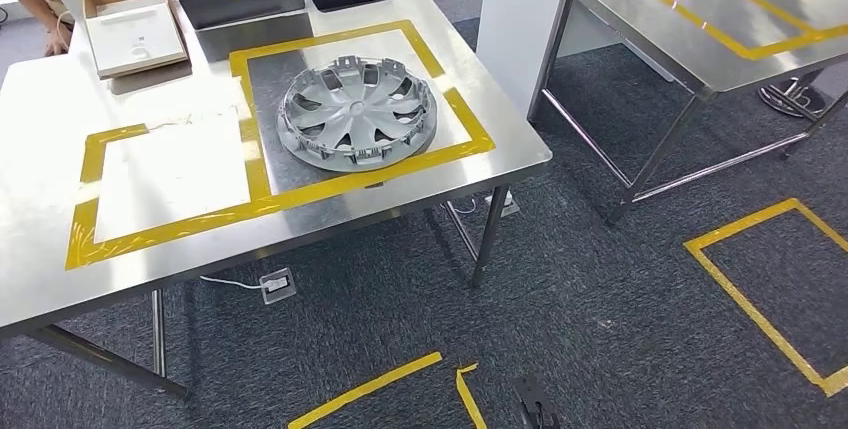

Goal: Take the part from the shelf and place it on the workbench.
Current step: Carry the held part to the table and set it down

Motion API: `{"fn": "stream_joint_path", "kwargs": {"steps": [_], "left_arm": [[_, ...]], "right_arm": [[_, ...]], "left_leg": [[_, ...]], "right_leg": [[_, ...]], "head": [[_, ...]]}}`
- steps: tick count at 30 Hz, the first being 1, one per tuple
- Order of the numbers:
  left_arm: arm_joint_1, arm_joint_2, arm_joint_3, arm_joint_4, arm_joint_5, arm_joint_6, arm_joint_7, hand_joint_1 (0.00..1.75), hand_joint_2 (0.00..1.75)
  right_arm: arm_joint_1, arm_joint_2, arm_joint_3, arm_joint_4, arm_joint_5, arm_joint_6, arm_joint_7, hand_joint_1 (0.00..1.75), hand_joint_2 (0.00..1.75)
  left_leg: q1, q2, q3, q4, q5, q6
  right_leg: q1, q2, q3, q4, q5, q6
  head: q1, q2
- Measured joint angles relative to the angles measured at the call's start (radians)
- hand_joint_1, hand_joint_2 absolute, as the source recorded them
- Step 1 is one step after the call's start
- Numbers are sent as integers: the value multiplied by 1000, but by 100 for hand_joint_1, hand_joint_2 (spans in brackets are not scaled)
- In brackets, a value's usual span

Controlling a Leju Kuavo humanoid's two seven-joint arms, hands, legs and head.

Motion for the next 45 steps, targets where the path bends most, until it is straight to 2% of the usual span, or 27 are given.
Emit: {"fn": "stream_joint_path", "kwargs": {"steps": [1, 2, 3, 6, 7, 8, 9, 11, 12, 13, 14, 16, 17, 18, 20, 24, 27, 31, 33, 37, 45], "left_arm": [[1, -3, 0, -1, 0, 0, 0, 175, 175], [2, -5, 0, -2, -1, 0, 1, 175, 175], [3, -7, 1, -4, -2, 0, 3, 175, 175], [3, -8, 3, -13, -6, 2, 6, 175, 175], [1, -8, 4, -15, -8, 3, 6, 175, 175], [1, -8, 4, -15, -10, 4, 8, 175, 175], [1, -8, 5, -14, -13, 4, 10, 175, 175], [5, -8, 4, -9, -20, 1, 19, 175, 175], [7, -8, 4, -6, -24, -1, 24, 175, 175], [8, -8, 4, -1, -29, -4, 28, 175, 175], [7, -8, 3, 7, -36, -7, 32, 175, 175], [-2, -9, 1, 33, -60, -13, 38, 175, 175], [-9, -12, -1, 56, -79, -14, 40, 175, 175], [-18, -15, -5, 83, -105, -11, 41, 175, 175], [-46, -29, -18, 156, -175, 22, 35, 175, 175], [-114, -70, -80, 342, -361, 203, 10, 175, 175], [-134, -104, -163, 468, -529, 369, 32, 175, 175], [-136, -161, -285, 603, -720, 493, 113, 175, 175], [-136, -193, -344, 651, -790, 517, 152, 175, 175], [-136, -259, -432, 717, -849, 522, 196, 175, 175], [-131, -377, -540, 773, -942, 531, 200, 175, 175]], "right_arm": [[1, 0, 0, 0, 0, 0, 0, 0, 0], [1, 0, 0, 0, 0, -1, 0, 0, 0], [2, 0, 0, 0, 0, -1, 1, 0, 0], [0, 1, 0, 0, -1, -1, 0, 0, 0], [0, 1, 0, 0, -1, -1, 0, 0, 0], [-1, 1, 0, 0, -1, -1, 0, 0, 0], [-2, 1, -1, 0, -1, -1, 0, 0, 0], [-2, 1, -1, 0, -1, -1, 1, 0, 0], [-2, 1, -1, 0, 0, -1, 1, 0, 0], [-1, 1, -1, 0, 1, -1, 2, 0, 0], [-1, 1, -1, 0, 2, -1, 3, 0, 0], [-1, 1, -2, 0, 4, -1, 6, 0, 0], [-2, 1, -2, 0, 6, -2, 8, 0, 0], [-2, 1, -3, 0, 8, -2, 11, 0, 0], [-3, 0, -5, 0, 12, -2, 13, 0, 0], [-8, -1, -7, 0, 20, -2, 10, 0, 0], [-10, -1, -7, 0, 28, -3, 12, 0, 0], [-9, -2, -8, 0, 27, -6, 12, 0, 0], [-9, -4, -12, 0, 23, -11, 13, 0, 0], [-9, -7, -22, 0, 19, -18, 15, 0, 0], [-9, -10, -26, 0, 22, -15, 10, 0, 0]], "left_leg": [[-1, -1, 12, 1, -13, -4], [-3, -3, 21, 1, -25, -9], [-4, -4, 28, 3, -32, -14], [-4, -5, 50, 5, -46, -33], [-4, -4, 44, 25, -53, -39], [-2, -2, 22, 69, -65, -44], [0, -1, -15, 131, -82, -48], [4, 0, -105, 251, -129, -55], [6, 1, -136, 274, -141, -58], [8, 1, -151, 263, -130, -59], [9, 1, -151, 219, -92, -58], [8, 1, -132, 87, 29, -51], [7, 2, -124, 39, 72, -46], [7, 2, -120, 14, 98, -41], [7, 2, -118, 11, 103, -35], [7, -2, -117, 4, 107, -33], [3, -2, -116, 4, 102, -25], [-1, -2, -116, 7, 100, -19], [-2, -2, -116, 8, 101, -16], [-2, -2, -116, 7, 103, -14], [-2, -3, -114, 7, 105, -14]], "right_leg": [[3, 0, 11, -60, 49, -6], [6, 0, 20, -101, 82, -10], [8, 0, 26, -125, 97, -15], [5, -1, 54, -138, 86, -30], [3, -1, 67, -140, 82, -36], [1, -1, 79, -141, 78, -41], [0, 0, 89, -141, 71, -44], [-1, 1, 107, -141, 55, -45], [-1, 2, 118, -141, 45, -44], [-1, 3, 130, -141, 35, -43], [-2, 4, 144, -141, 24, -42], [-2, 7, 167, -138, 2, -36], [-1, 9, 173, -135, -7, -31], [1, 10, 173, -133, -16, -26], [3, 12, 172, -132, -26, -17], [7, 9, 178, -144, -23, -32], [4, 9, 183, -152, -25, -32], [0, 8, 184, -156, -27, -10], [-1, 7, 185, -156, -26, -3], [-1, 4, 185, -156, -23, 2], [-1, 3, 186, -155, -22, 4]], "head": [[-1, 0], [-2, 0], [-3, 0], [-4, 0], [-5, 0], [-5, 0], [-6, 0], [-6, 0], [-6, 0], [-6, 0], [-6, 0], [-7, 0], [-9, 0], [-9, 0], [-9, 0], [-4, 0], [-2, 0], [-2, 0], [-3, 0], [-3, 0], [-3, 0]]}}
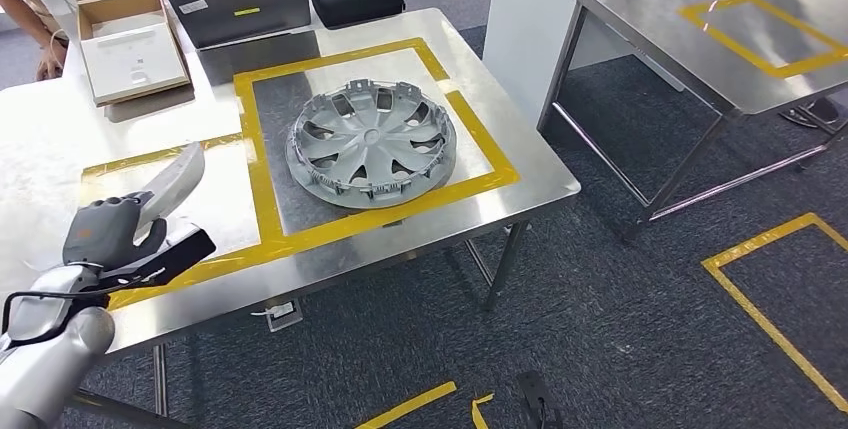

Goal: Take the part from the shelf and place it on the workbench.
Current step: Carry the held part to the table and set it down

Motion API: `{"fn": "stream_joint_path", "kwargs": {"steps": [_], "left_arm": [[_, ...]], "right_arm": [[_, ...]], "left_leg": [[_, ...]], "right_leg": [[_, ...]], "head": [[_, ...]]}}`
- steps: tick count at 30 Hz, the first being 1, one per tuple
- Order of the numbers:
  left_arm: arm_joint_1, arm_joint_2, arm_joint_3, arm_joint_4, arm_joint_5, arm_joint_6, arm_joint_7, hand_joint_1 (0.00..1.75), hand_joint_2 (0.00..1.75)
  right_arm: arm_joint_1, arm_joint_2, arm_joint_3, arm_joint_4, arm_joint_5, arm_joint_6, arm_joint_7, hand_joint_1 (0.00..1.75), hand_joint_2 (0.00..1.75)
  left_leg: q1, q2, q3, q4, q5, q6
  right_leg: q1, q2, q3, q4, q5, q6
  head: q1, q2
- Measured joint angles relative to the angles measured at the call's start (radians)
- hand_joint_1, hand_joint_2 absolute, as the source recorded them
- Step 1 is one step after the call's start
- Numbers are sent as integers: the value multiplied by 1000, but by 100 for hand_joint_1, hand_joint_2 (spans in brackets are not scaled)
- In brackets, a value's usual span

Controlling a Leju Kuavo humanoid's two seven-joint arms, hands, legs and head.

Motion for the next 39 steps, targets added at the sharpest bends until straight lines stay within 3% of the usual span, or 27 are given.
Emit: {"fn": "stream_joint_path", "kwargs": {"steps": [4, 8, 12, 16, 22, 27, 32, 35, 37, 39], "left_arm": [[1, -26, -26, 12, -15, -6, 2, 175, 175], [2, -32, -40, 23, -24, -9, 7, 0, 175], [2, -32, -42, 34, -27, -15, 28, 0, 175], [2, -31, -43, 42, -28, -52, 53, 0, 0], [2, -29, -43, 50, -41, -104, 95, 0, 0], [-19, -22, -40, 50, -9, -56, 97, 0, 0], [-105, -10, 11, 34, 100, 48, -2, 0, 0], [-193, -3, 98, 2, 202, 91, -103, 0, 0], [-258, -2, 164, -32, 258, 96, -158, 0, 0], [-311, 0, 223, -69, 290, 95, -191, 0, 0]], "right_arm": [[1, 0, 0, 0, 0, 0, 1, 0, 0], [2, 0, -2, 0, 0, 0, 6, 0, 0], [2, 0, -7, 0, 1, 0, 8, 0, 0], [3, 0, -8, 0, 3, 2, 3, 0, 0], [4, 0, -9, 0, 3, 2, -5, 0, 0], [4, 0, -15, 0, 3, -2, -11, 0, 0], [5, 1, -19, 0, 4, -11, -5, 0, 0], [6, 7, -24, 0, 4, -18, 0, 0, 0], [6, 8, -27, 0, 4, -19, -1, 0, 0], [5, 10, -30, 0, 6, -19, -4, 0, 0]], "left_leg": [[0, 0, 0, -1, 0, -1], [0, 0, 1, -2, 1, -1], [0, 0, 1, -2, 1, -1], [0, 0, 2, -3, 1, -1], [0, -1, 2, -3, 1, -2], [0, -1, 2, -3, 2, -2], [-1, -1, 1, -1, 1, -1], [-3, -3, 0, 0, 1, 9], [4, 0, 5, -14, 9, 14], [9, 5, 8, -25, 15, 18]], "right_leg": [[0, 0, 0, 0, 0, 0], [0, 0, 0, 0, 0, 0], [1, 0, 0, 0, -1, -1], [1, -1, 0, 0, -1, -1], [1, -1, 0, 0, -1, -1], [1, -1, 0, 1, -1, -1], [-1, -1, 1, 0, 0, 0], [-3, -2, 2, -3, 3, 10], [-2, -3, -4, 15, -14, 15], [-4, -3, -40, 99, -72, 19]], "head": [[0, 0], [0, 0], [0, 0], [0, 0], [0, 0], [0, 0], [0, 0], [0, 0], [2, 0], [6, 0]]}}
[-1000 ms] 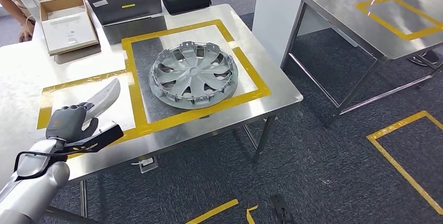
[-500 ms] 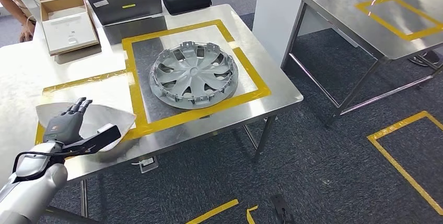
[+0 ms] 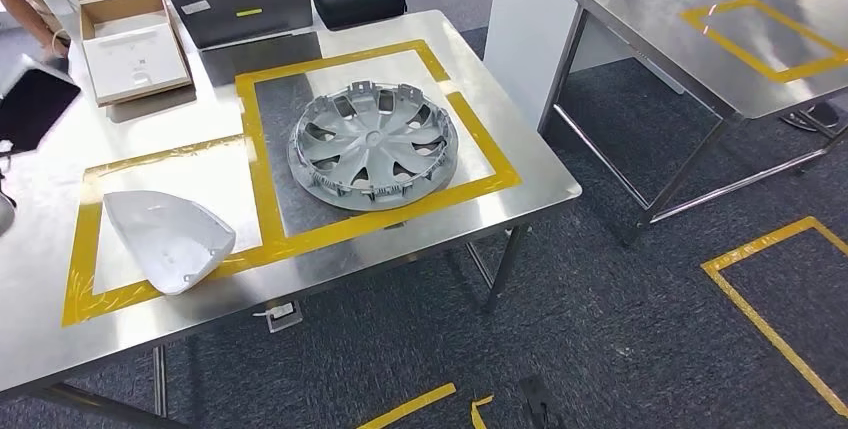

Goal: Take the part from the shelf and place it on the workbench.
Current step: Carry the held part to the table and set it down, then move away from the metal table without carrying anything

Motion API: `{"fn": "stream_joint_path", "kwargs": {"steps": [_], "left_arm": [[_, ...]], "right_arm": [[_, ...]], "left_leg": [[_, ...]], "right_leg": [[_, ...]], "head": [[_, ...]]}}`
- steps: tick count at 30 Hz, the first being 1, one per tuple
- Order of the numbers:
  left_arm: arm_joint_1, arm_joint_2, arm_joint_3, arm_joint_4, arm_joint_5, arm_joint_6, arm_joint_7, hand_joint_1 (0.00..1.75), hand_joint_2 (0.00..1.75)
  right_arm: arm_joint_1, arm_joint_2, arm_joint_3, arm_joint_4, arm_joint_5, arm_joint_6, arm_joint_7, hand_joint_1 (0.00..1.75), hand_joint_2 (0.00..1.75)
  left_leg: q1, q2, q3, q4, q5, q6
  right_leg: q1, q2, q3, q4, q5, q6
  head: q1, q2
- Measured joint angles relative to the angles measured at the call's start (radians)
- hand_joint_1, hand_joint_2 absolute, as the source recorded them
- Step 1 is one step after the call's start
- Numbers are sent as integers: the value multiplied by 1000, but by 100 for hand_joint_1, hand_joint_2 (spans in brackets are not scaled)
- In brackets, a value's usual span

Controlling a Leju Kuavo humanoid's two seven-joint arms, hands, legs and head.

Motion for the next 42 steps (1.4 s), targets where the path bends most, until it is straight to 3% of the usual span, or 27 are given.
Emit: {"fn": "stream_joint_path", "kwargs": {"steps": [2, 3, 4, 5, 7, 8, 9, 12, 13, 15, 17, 18, 19, 21, 23, 24, 26, 28, 29, 32, 33, 34, 35, 37, 39, 40, 42], "left_arm": [[-28, 4, 47, -38, 15, -1, -21, 0, 0], [-31, 6, 65, -59, 18, -1, -31, 0, 0], [-29, 10, 77, -83, 19, -1, -42, 0, 0], [-25, 15, 87, -107, 19, -1, -50, 0, 0], [-18, 28, 99, -150, 15, 0, -63, 0, 0], [-14, 35, 103, -169, 13, 1, -67, 0, 0], [-9, 42, 106, -187, 10, 3, -71, 0, 0], [7, 62, 111, -233, 2, 5, -75, 0, 0], [10, 70, 112, -241, 1, 4, -74, 0, 0], [14, 85, 113, -253, 1, 1, -70, 0, 0], [17, 94, 113, -262, 4, -1, -69, 0, 0], [21, 96, 113, -265, 6, -1, -70, 0, 0], [26, 98, 113, -267, 8, -1, -71, 0, 0], [35, 103, 113, -270, 13, 1, -73, 0, 0], [38, 109, 114, -278, 21, 5, -79, 0, 0], [38, 113, 114, -282, 26, 7, -83, 0, 0], [40, 120, 116, -290, 34, 12, -89, 0, 0], [44, 127, 117, -297, 40, 17, -89, 0, 0], [47, 128, 117, -302, 42, 18, -87, 0, 0], [55, 132, 117, -314, 43, 20, -78, 0, 0], [60, 134, 117, -317, 42, 20, -76, 0, 0], [66, 135, 117, -319, 42, 20, -73, 0, 0], [71, 136, 117, -322, 41, 20, -72, 0, 0], [76, 139, 117, -328, 40, 20, -70, 0, 0], [77, 145, 117, -337, 39, 20, -69, 0, 0], [76, 147, 118, -341, 39, 20, -69, 0, 0], [76, 150, 118, -344, 36, 19, -68, 0, 0]], "right_arm": [[1, 1, -1, 0, 5, 1, -2, 0, 0], [1, 1, -2, 0, 8, 1, -3, 0, 0], [1, 1, -2, 0, 12, 2, -5, 0, 0], [1, 1, -2, 0, 17, 3, -8, 0, 0], [-1, 3, -2, 0, 23, 6, -12, 0, 0], [-1, 4, -2, 0, 26, 8, -13, 0, 0], [-1, 6, -2, 0, 28, 10, -13, 0, 0], [-2, 7, -2, 0, 33, 14, -14, 0, 0], [-3, 7, -2, 0, 34, 15, -14, 0, 0], [-3, 7, -2, 0, 35, 16, -15, 0, 0], [-2, 7, -2, 0, 35, 17, -15, 0, 0], [-2, 7, -2, 0, 35, 17, -16, 0, 0], [-2, 7, -2, 0, 35, 17, -17, 0, 0], [-1, 6, -2, 0, 36, 18, -19, 0, 0], [0, 7, -2, 0, 39, 18, -20, 0, 0], [0, 7, -2, 0, 40, 19, -22, 0, 0], [0, 7, -2, 0, 44, 19, -23, 0, 0], [0, 6, -2, 0, 47, 20, -22, 0, 0], [0, 6, -2, 0, 48, 20, -21, 0, 0], [-1, 4, -1, 0, 51, 20, -17, 0, 0], [-2, 3, -1, 0, 51, 20, -16, 0, 0], [-2, 2, -1, 0, 51, 19, -14, 0, 0], [-2, 0, -1, 0, 51, 19, -13, 0, 0], [-5, 0, -1, 0, 52, 20, -13, 0, 0], [-8, 0, -2, 0, 52, 20, -13, 0, 0], [-10, 0, -2, 0, 52, 20, -13, 0, 0], [-10, 0, -2, 0, 51, 19, -11, 0, 0]], "left_leg": [[1, 3, -3, 0, 2, -1], [3, 3, -6, 1, 4, -3], [6, 3, -9, 3, 6, -7], [11, 3, -14, 6, 9, -12], [21, 2, -29, 19, 15, -29], [23, 0, -37, 27, 18, -39], [22, -2, -45, 33, 23, -49], [21, -10, -56, 33, 42, -73], [23, -9, -61, 38, 32, -78], [23, -5, -85, 106, -42, -82], [20, -2, -118, 238, -139, -81], [18, -2, -126, 294, -163, -78], [15, -2, -120, 323, -167, -73], [5, -2, -55, 275, -136, -53], [-8, -2, 43, 142, -131, -26], [-13, -2, 78, 91, -136, -20], [-21, -1, 101, 48, -139, -18], [-18, 3, 99, 30, -117, -12], [-15, 5, 96, 20, -104, -7], [-10, 9, 65, 10, -67, 2], [-9, 9, 50, 12, -57, 2], [-9, 9, 34, 14, -47, 0], [-7, 9, 18, 18, -37, -2], [-3, 9, -14, 30, -19, -11], [-4, 9, -36, 44, -6, -23], [-5, 9, -41, 47, 0, -29], [-6, 8, -42, 43, 15, -40]], "right_leg": [[-7, 0, -55, 127, -63, 7], [-11, -1, -72, 168, -73, 12], [-16, -1, -73, 174, -63, 17], [-22, -1, -56, 142, -35, 23], [-32, 0, 7, 19, 24, 38], [-34, 4, 26, -22, 45, 39], [-35, 8, 33, -42, 50, 34], [-34, 13, 8, -32, 57, -6], [-33, 12, 1, -30, 66, -16], [-31, 9, -18, -31, 85, -33], [-24, 8, -41, -32, 105, -40], [-20, 7, -54, -32, 114, -42], [-15, 5, -65, -32, 123, -44], [-6, 4, -87, -32, 141, -47], [-1, 4, -101, -32, 156, -45], [-1, 3, -103, -34, 163, -41], [-6, 3, -104, -42, 177, -29], [-7, 3, -106, -45, 179, -17], [-6, 3, -113, -32, 160, -13], [-8, 2, -160, 112, 38, -2], [-9, 1, -172, 167, 13, 1], [-9, 1, -172, 200, 9, 5], [-10, 1, -156, 201, 26, 7], [-12, -1, -80, 109, 69, 11], [-10, 1, -6, -1, 68, 2], [-8, 4, 8, -29, 58, -7], [-6, 6, 1, -36, 65, -28]], "head": [[3, 0], [3, 0], [3, 0], [3, 0], [4, 0], [7, 0], [8, 0], [11, 0], [11, 0], [9, 0], [7, 0], [7, 0], [7, 0], [7, 0], [8, 0], [8, 0], [8, 0], [8, 0], [10, 0], [14, 0], [15, 0], [15, 0], [15, 0], [15, 0], [18, 0], [19, 0], [18, 0]]}}
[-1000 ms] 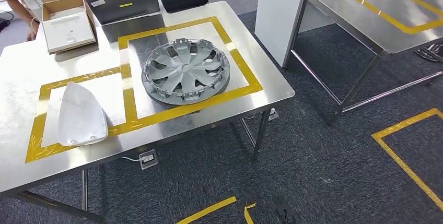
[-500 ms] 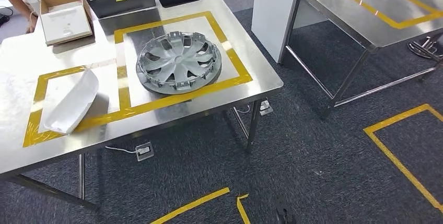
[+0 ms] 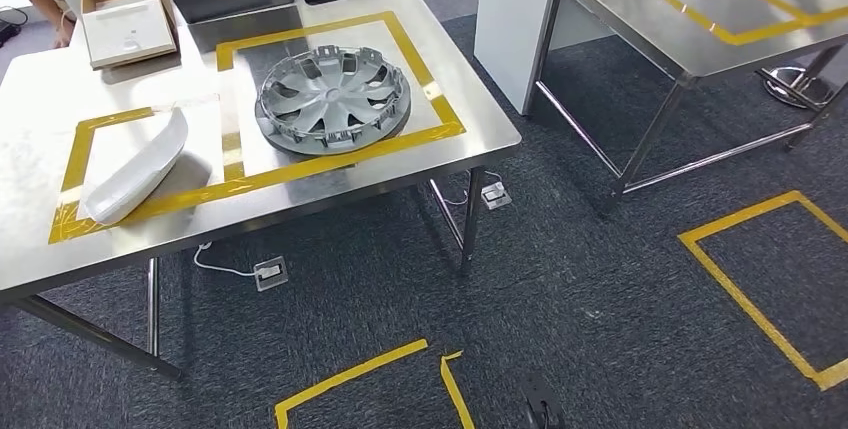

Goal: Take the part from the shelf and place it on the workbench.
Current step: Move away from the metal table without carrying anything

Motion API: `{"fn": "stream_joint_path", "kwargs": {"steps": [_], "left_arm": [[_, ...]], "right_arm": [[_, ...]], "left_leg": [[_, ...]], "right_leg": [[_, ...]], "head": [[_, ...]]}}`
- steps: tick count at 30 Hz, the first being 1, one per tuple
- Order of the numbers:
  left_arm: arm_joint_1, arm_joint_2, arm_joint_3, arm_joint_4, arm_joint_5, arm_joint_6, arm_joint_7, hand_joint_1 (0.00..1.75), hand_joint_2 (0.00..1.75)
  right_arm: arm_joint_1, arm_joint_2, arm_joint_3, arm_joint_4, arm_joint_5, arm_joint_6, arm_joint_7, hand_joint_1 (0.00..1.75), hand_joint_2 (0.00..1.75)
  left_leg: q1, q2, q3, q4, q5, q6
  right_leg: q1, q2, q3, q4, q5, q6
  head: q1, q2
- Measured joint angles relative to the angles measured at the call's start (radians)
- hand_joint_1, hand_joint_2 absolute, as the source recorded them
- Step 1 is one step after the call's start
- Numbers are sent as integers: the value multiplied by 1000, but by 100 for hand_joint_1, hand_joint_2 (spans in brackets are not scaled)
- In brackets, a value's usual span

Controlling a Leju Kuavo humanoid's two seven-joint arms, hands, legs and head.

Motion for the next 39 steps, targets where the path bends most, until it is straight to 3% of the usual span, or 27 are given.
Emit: {"fn": "stream_joint_path", "kwargs": {"steps": [1, 2, 3, 5, 6, 7, 8, 10, 12, 14, 16, 17, 19, 21, 22, 23, 25, 26, 28, 29, 31, 32, 33, 36, 37, 38, 39], "left_arm": [[0, 1, 0, -1, -2, 0, 1, 0, 0], [1, 3, 0, -1, -3, 0, 3, 0, 0], [1, 6, 0, -1, -3, -1, 5, 0, 0], [3, 9, 0, -1, -3, -1, 8, 0, 0], [5, 10, 0, -1, -3, -1, 8, 0, 0], [7, 10, 0, -1, -4, -1, 9, 0, 0], [10, 10, 0, -1, -4, -2, 10, 0, 0], [12, 10, 0, -2, -5, -3, 11, 0, 0], [11, 9, 0, -9, -6, -5, 13, 0, 0], [9, 8, 0, -14, -8, -9, 15, 0, 0], [7, 3, -1, -14, -11, -11, 19, 0, 0], [5, -2, -1, -12, -13, -12, 23, 0, 0], [4, -9, -2, -7, -17, -14, 30, 0, 0], [5, -12, -2, 5, -21, -16, 37, 0, 0], [6, -12, -2, 15, -22, -18, 41, 0, 0], [9, -12, -2, 27, -22, -19, 43, 0, 0], [19, -6, -2, 56, -14, -20, 45, 0, 0], [27, 0, 0, 71, -5, -21, 44, 0, 0], [49, 16, 10, 102, 20, -21, 39, 0, 0], [66, 25, 19, 123, 34, -21, 36, 0, 0], [115, 42, 41, 171, 60, -17, 31, 0, 0], [147, 51, 54, 197, 71, -13, 35, 0, 0], [183, 59, 65, 221, 80, -7, 43, 0, 0], [319, 81, 103, 296, 105, -2, 101, 0, 0], [375, 84, 115, 318, 117, -10, 128, 0, 0], [432, 85, 128, 339, 130, -21, 160, 0, 0], [488, 85, 140, 358, 145, -34, 192, 0, 0]], "right_arm": [[-1, 0, 0, 0, 0, -1, 2, 0, 0], [-3, 0, 0, 0, 0, -2, 3, 0, 0], [-4, 0, 0, 0, 0, -3, 4, 0, 0], [-5, 0, 0, 0, 0, -5, 5, 0, 0], [-5, 0, 0, 0, -1, -6, 5, 0, 0], [-5, 0, 0, 0, -1, -6, 5, 0, 0], [-5, 0, 0, 0, -2, -7, 5, 0, 0], [-5, 0, 0, 0, -4, -7, 5, 0, 0], [-5, 0, 0, 0, -6, -7, 5, 0, 0], [-5, 1, 0, 0, -9, -7, 8, 0, 0], [-5, 1, 0, 0, -13, -8, 13, 0, 0], [-4, 1, -1, 0, -15, -9, 16, 0, 0], [-4, 1, -3, 0, -19, -11, 18, 0, 0], [-4, 2, -7, 0, -23, -15, 18, 0, 0], [-5, 2, -9, 0, -25, -16, 18, 0, 0], [-5, 1, -12, 0, -27, -18, 18, 0, 0], [-5, 0, -17, 0, -30, -18, 17, 0, 0], [-5, 0, -19, 0, -31, -19, 17, 0, 0], [-6, 0, -23, -1, -34, -20, 16, 0, 0], [-6, 0, -25, -2, -35, -21, 17, 0, 0], [-3, 0, -30, -2, -38, -23, 18, 0, 0], [-3, -1, -33, -2, -39, -25, 19, 0, 0], [-2, -1, -37, -2, -40, -26, 19, 0, 0], [2, -7, -45, -2, -46, -23, 17, 0, 0], [5, -9, -48, -2, -48, -20, 17, 0, 0], [8, -12, -51, -2, -48, -17, 16, 0, 0], [10, -14, -54, -2, -49, -14, 16, 0, 0]], "left_leg": [[1, -1, -3, 0, 0, -5], [3, -2, -9, 9, -19, -11], [4, -2, -21, 37, -56, -16], [6, -3, -49, 145, -161, -24], [7, -3, -58, 206, -196, -27], [7, -3, -57, 250, -206, -28], [7, -3, -43, 267, -195, -28], [6, -4, 35, 202, -153, -20], [2, -6, 140, 71, -161, -9], [-6, -7, 179, 1, -182, 1], [-7, -4, 170, -12, -164, 15], [-5, -2, 164, -16, -151, 24], [-1, 3, 144, -23, -123, 39], [-1, 2, 111, -23, -96, 45], [-2, 2, 93, -21, -82, 44], [-2, 2, 75, -19, -70, 43], [-1, 2, 40, -13, -46, 37], [-1, 2, 25, -8, -36, 33], [-4, 5, 8, -2, -20, 21], [-5, 7, 7, -3, -11, 14], [-5, 10, 11, -12, 5, 1], [-4, 9, 9, -11, -1, -5], [-3, 7, 2, 3, -26, -12], [4, 1, -35, 155, -173, -31], [6, 1, -40, 213, -198, -35], [8, 1, -35, 251, -199, -37], [9, 1, -17, 261, -179, -36]], "right_leg": [[-1, -2, -6, -2, 8, -8], [-3, -4, -13, -5, 19, -15], [-5, -6, -23, -8, 33, -20], [-5, -7, -48, -9, 59, -24], [-5, -8, -63, -9, 71, -24], [-5, -9, -78, -8, 83, -23], [-5, -9, -93, -8, 94, -22], [-5, -10, -120, -7, 117, -18], [-5, -9, -136, -8, 137, -10], [-6, -8, -138, -16, 156, 3], [-7, -7, -139, -25, 170, 18], [-7, -7, -144, -19, 158, 23], [-8, -7, -169, 46, 77, 29], [-7, -8, -198, 168, -14, 32], [-7, -8, -203, 220, -29, 34], [-6, -8, -195, 246, -20, 35], [-6, -8, -130, 203, 33, 33], [-6, -8, -79, 142, 38, 31], [-1, -6, 2, 28, 13, 20], [1, -4, 18, -3, -1, 13], [1, -4, 14, -16, 10, -4], [-1, -4, 8, -19, 22, -11], [-4, -5, -1, -23, 35, -17], [-6, -4, -43, -27, 76, -27], [-6, -3, -59, -27, 88, -27], [-6, -2, -75, -26, 100, -27], [-6, -2, -90, -26, 111, -26]], "head": [[-1, 0], [-2, 0], [-4, 0], [-6, 0], [-6, 0], [-6, 0], [-6, 0], [-6, 0], [-5, 0], [-5, 0], [-8, 0], [-8, 0], [-7, 0], [-7, 0], [-7, 0], [-7, 0], [-7, 0], [-6, 0], [-6, 0], [-6, 0], [-6, 0], [-6, 0], [-7, 0], [-11, 0], [-11, 0], [-11, 0], [-11, 0]]}}
